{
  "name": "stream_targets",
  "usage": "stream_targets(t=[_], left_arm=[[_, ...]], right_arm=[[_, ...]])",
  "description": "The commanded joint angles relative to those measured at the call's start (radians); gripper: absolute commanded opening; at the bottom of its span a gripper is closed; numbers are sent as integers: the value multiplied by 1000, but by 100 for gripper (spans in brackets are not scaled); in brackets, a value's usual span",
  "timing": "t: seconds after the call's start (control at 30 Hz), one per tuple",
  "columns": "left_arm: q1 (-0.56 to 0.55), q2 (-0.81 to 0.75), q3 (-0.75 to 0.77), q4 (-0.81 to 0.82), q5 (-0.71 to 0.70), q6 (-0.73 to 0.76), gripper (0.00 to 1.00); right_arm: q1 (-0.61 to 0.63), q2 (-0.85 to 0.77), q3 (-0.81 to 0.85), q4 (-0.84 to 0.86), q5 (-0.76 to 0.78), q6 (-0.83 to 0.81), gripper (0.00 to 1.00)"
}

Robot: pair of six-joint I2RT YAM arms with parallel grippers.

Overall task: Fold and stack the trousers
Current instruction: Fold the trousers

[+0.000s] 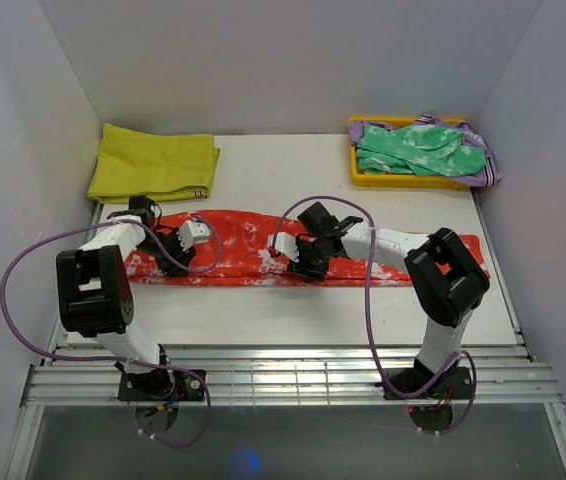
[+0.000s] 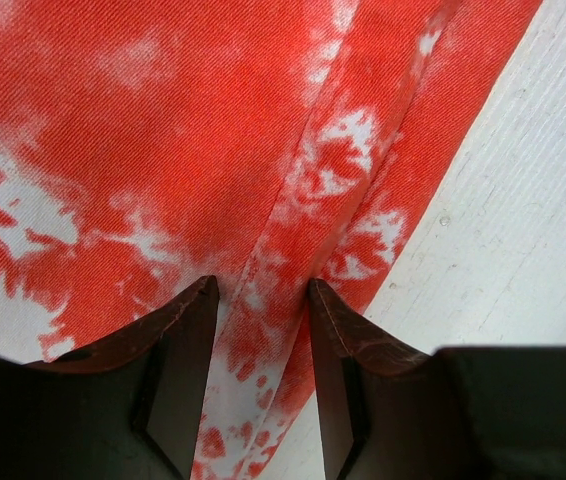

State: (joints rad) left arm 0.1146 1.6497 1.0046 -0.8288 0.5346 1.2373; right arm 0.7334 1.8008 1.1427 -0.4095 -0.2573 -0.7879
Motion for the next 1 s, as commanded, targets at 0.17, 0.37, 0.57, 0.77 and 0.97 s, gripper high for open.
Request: stream_targets(t=[0.17, 0.37, 0.57, 0.77, 0.97], left_arm=[[-1, -8, -3, 5, 27, 7, 53], [-1, -21, -3, -18, 36, 30, 37], [-1, -76, -11, -58, 61, 100, 34], [2, -74, 0, -58, 38, 103, 10], [23, -169, 38, -101, 42, 154, 0]], right_arm=[[21, 23, -15, 9, -14, -1, 50], [24, 25, -24, 63, 55, 18, 10], [24, -6, -3, 44, 70, 32, 8], [24, -35, 17, -1, 76, 36, 8], [23, -113, 14, -72, 115, 9, 8]])
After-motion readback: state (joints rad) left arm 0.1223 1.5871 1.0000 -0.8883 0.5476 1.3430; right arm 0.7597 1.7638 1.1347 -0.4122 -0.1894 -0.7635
